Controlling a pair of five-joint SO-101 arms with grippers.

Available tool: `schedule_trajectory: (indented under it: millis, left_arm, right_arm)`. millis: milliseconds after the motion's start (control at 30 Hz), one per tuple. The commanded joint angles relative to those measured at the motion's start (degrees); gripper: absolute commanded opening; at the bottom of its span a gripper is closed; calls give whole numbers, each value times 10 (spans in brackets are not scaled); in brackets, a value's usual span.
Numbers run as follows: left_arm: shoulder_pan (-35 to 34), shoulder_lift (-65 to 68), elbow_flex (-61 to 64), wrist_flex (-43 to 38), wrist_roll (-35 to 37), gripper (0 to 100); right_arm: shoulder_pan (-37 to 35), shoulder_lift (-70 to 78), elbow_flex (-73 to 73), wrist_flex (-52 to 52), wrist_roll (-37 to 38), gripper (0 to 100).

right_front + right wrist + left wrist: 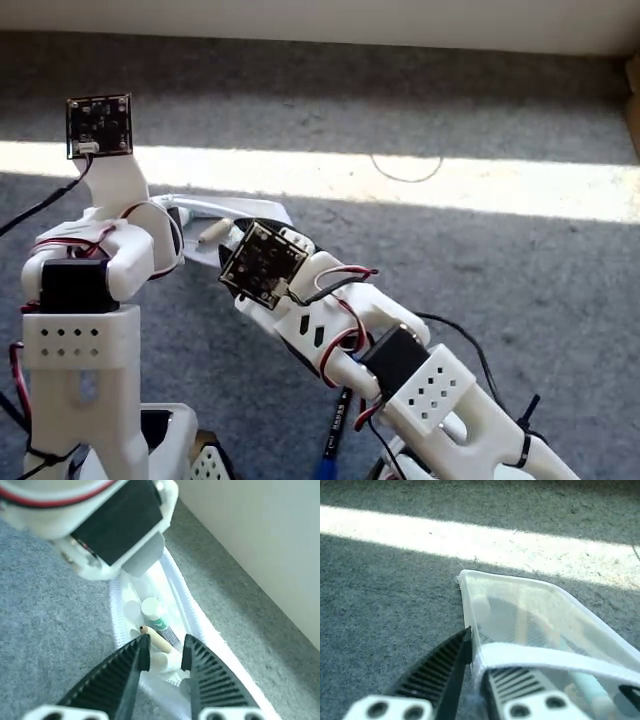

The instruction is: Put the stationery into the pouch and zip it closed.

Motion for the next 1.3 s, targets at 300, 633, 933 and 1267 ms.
schedule_trajectory:
  millis: [300,633,933,1267]
  left_arm:
    - [-9,3,-17,-4,-4,5]
    - [-9,3,-16,-4,-4,5]
    - [-9,3,-16,-4,-4,5]
    - [-9,3,-16,-4,-4,5]
  right_arm:
    - [11,-111,-7,48,5,124]
    - [11,-115,-11,99,5,123]
    - [12,-115,-89,239,4,123]
    - [15,-116,-91,346,-91,123]
